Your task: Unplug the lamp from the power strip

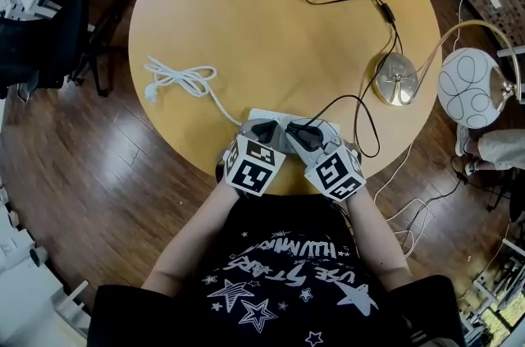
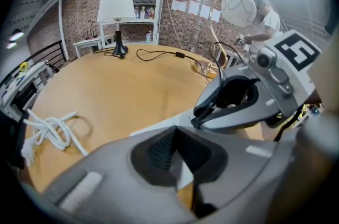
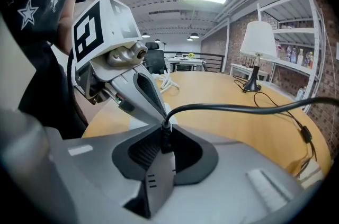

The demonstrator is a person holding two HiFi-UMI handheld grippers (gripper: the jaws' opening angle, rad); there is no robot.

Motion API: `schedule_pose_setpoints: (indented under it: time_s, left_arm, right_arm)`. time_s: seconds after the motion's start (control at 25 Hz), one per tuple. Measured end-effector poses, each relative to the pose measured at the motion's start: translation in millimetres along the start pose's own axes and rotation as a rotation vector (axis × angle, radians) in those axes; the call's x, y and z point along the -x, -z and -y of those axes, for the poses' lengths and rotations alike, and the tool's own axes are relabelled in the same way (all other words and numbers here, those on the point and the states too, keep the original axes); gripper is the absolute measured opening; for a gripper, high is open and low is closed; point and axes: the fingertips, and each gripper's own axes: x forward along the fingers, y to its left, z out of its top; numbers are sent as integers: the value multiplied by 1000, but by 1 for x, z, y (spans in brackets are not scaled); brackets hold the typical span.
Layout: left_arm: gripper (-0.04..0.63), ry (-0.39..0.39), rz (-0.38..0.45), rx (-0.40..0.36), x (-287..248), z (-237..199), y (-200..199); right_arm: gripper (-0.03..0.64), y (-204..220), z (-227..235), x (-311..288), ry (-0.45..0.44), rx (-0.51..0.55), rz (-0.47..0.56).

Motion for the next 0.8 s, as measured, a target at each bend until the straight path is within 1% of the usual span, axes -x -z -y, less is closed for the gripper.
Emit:
schedule_pose_setpoints:
  time_s: [0.2, 0.36, 0.48, 0.8]
  left_arm:
    - [5, 8, 11, 11, 0, -1, -1]
    - [5, 16, 14, 20, 0, -1, -1]
    - [5, 17, 16, 19, 0, -2, 0]
    - [5, 17, 22, 20, 0, -2, -1]
  right_arm:
    - [60, -2, 0, 1, 4, 5, 21]
    - [57, -9, 4, 6, 8, -94, 103]
    - [57, -14, 12, 6, 34, -88, 108]
    - [57, -19, 20, 15, 64, -98, 116]
